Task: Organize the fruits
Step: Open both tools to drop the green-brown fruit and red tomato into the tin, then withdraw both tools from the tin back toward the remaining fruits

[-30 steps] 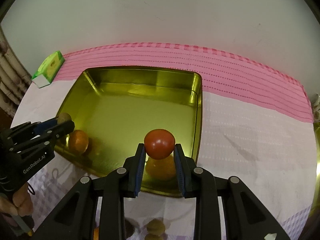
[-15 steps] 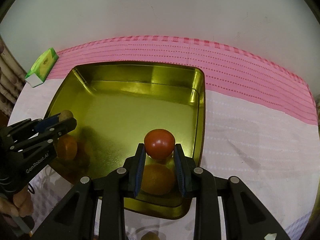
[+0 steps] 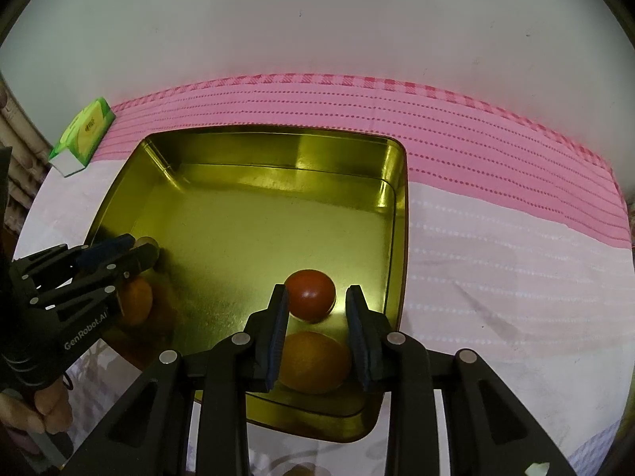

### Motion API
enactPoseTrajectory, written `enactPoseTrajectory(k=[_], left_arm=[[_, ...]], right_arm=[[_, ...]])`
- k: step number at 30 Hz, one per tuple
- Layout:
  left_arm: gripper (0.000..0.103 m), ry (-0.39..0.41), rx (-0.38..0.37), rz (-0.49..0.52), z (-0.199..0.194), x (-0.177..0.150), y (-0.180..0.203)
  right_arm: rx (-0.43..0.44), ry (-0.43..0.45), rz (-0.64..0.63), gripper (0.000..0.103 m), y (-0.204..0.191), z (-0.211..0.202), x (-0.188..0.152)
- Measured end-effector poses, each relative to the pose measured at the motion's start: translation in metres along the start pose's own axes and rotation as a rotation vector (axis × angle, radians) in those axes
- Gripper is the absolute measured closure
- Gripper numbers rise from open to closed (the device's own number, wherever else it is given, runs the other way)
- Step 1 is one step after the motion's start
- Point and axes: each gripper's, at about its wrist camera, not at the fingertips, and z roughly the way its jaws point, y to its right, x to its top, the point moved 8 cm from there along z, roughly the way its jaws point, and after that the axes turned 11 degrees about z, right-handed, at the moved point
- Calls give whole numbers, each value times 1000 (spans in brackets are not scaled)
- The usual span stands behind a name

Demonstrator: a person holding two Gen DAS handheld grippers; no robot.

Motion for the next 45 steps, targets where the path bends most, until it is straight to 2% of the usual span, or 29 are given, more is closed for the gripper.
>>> enactPoseTrajectory(k=[11, 22, 31, 45], left_arm=[[77, 28, 9, -1, -24, -3, 0], [77, 98, 41, -1, -76, -16, 0], [77, 86, 55, -10, -99, -60, 0], [77, -7, 51, -39, -85, -151, 8]], right_arm=[[6, 33, 1, 74, -4, -25, -4], [10, 95, 4, 75, -3, -73, -25], [3, 91, 25, 75, 12, -92, -69], [-12, 27, 67, 75, 44, -92, -149]])
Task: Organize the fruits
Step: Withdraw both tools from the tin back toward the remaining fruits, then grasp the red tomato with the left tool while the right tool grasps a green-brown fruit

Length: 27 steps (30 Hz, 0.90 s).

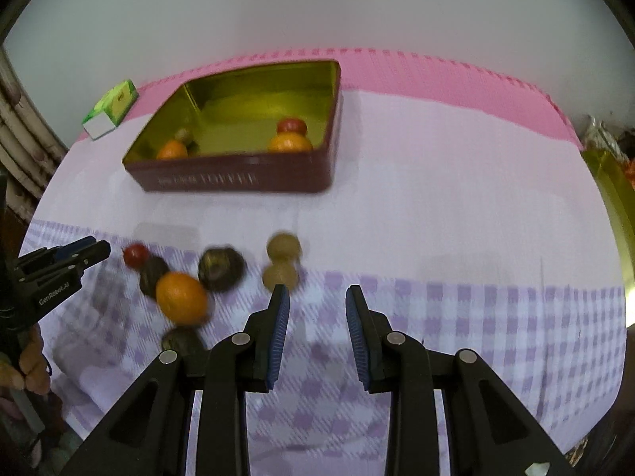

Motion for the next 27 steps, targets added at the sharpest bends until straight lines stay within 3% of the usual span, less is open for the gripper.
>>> enactPoseTrajectory(k=[10, 27], left_arm=[[77, -21, -33, -17, 3, -30, 8], [77, 26, -57, 25, 11, -13, 22]], right_arm=[[-5, -40, 9, 75, 5, 10, -24], [-8, -79, -33, 74, -9, 34, -21]])
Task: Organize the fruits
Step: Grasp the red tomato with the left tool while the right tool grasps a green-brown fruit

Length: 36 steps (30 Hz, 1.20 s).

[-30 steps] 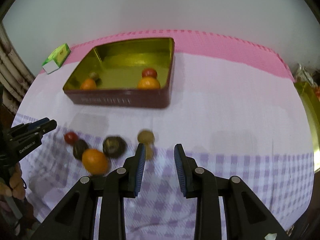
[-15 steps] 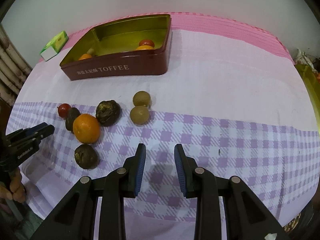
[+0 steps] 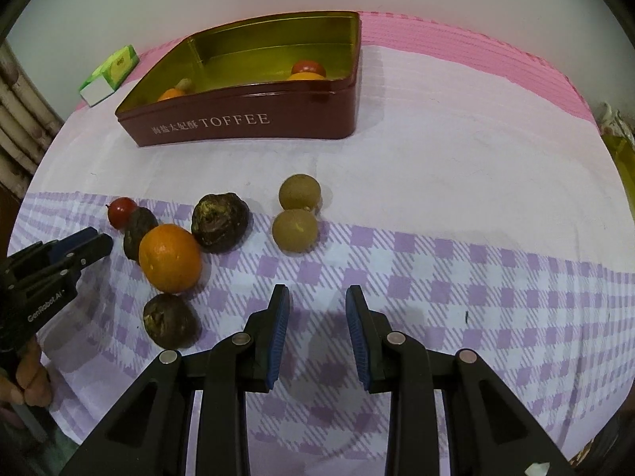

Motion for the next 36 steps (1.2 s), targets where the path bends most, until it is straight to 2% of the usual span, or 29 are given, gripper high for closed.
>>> enactPoseTrajectory(k=[18, 22, 36], left_arm=[[76, 7, -42, 28, 12, 20, 4], [76, 8, -46, 40, 12, 18, 8], [76, 7, -59, 56, 15, 23, 20]], right_arm=[[-33, 29, -66, 74, -21, 15, 27], [-47, 39, -80, 79, -24, 18, 33], [-54, 46, -41, 79, -9, 16, 34]])
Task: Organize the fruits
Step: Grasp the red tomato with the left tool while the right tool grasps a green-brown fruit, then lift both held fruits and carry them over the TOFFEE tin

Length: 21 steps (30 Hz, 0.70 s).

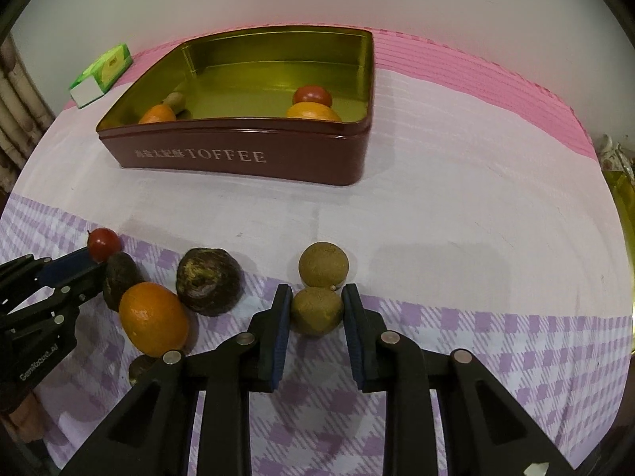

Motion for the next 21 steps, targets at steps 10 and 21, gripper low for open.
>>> enactPoseTrajectory(k=[10, 21], left_arm=[[76, -6, 14, -13, 5, 10, -1], [76, -13, 7, -31, 10, 22, -2]], right_arm=[[-5, 2, 40, 79, 16, 0, 2], [4, 4, 44, 79, 20, -1, 4]])
